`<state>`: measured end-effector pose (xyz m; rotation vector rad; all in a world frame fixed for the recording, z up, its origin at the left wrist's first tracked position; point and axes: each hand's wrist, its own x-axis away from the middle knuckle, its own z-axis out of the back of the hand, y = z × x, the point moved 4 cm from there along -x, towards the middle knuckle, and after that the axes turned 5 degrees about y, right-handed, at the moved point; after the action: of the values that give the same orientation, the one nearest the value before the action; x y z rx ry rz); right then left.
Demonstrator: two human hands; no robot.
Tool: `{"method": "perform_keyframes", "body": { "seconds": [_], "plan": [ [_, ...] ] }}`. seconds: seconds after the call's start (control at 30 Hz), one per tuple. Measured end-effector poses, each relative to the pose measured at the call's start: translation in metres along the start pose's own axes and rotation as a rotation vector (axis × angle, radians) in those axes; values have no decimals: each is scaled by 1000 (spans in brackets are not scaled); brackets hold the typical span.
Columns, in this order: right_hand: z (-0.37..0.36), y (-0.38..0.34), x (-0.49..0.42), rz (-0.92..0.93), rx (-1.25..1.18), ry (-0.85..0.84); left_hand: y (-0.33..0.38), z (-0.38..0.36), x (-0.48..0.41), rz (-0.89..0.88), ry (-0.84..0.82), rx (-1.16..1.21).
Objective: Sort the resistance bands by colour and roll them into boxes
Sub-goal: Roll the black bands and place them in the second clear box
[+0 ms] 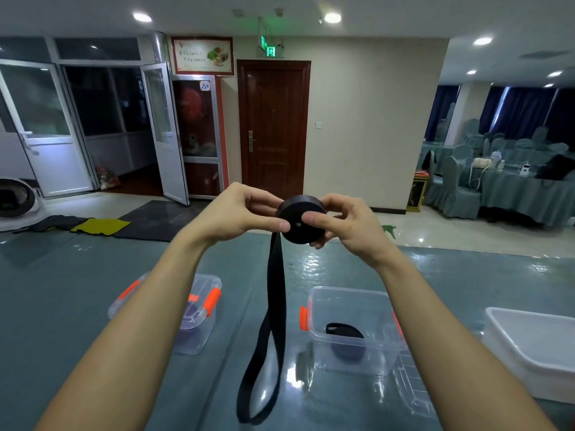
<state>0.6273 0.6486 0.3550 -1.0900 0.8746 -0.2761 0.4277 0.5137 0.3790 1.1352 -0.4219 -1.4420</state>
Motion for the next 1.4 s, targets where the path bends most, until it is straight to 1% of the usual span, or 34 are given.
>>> {"method": "perform_keyframes", "body": {
  "seconds": [0.1, 0.23, 0.37, 0.43, 0.5, 0.57, 0.63, 0.7, 0.73, 0.77, 0.83, 1.0, 1.07, 1.13, 1.2, 1.27, 1.33, 1.4],
  "plan": [
    [-5, 8, 3, -9, -66, 3, -2, -1, -1, -39, 70, 4],
    [-7, 16, 5, -17, -102, 9, -1, -2, -2, -81, 63, -72],
    [-7, 24, 5, -14, -130, 22, -9, -7, -5, -34, 39, -35],
    [-7, 29, 6, -42, -136, -18, -13, -10, -6, -6, 37, -69],
    [-7, 33, 7, -110, -38, -118, -16, -13, -7, 21, 5, -164],
    [-6, 34, 6, -175, 203, -191, -11, -18, -10, 31, -73, -347],
    [-10, 32, 3, -189, 429, -258, -3, -27, -13, 47, -169, -530],
    [-20, 30, 0, -176, 594, -378, 6, -37, -17, 64, -249, -616],
    [-25, 30, 0, -171, 640, -418, 9, -40, -19, 63, -269, -639],
    [-28, 31, 0, -172, 643, -429, 12, -42, -21, 58, -278, -658],
    [-26, 32, -1, -195, 573, -401, 14, -40, -25, 61, -272, -652],
    [-14, 32, 0, -220, 393, -321, -9, -28, -12, 127, -278, -438],
    [-13, 32, 0, -223, 327, -309, -19, -31, -3, 107, -201, -325],
    [-15, 31, 2, -225, 302, -319, -24, -31, 2, 100, -138, -264],
    [-19, 28, 6, -213, 344, -372, -24, -30, 4, 107, -146, -301],
    [-23, 24, 8, -179, 491, -413, -20, -28, 4, 106, -190, -407],
    [-28, 20, 8, -133, 635, -413, -13, -31, 3, 78, -235, -536],
    [-33, 19, 8, -101, 660, -406, -6, -34, 2, 53, -266, -618]
  ]
}}
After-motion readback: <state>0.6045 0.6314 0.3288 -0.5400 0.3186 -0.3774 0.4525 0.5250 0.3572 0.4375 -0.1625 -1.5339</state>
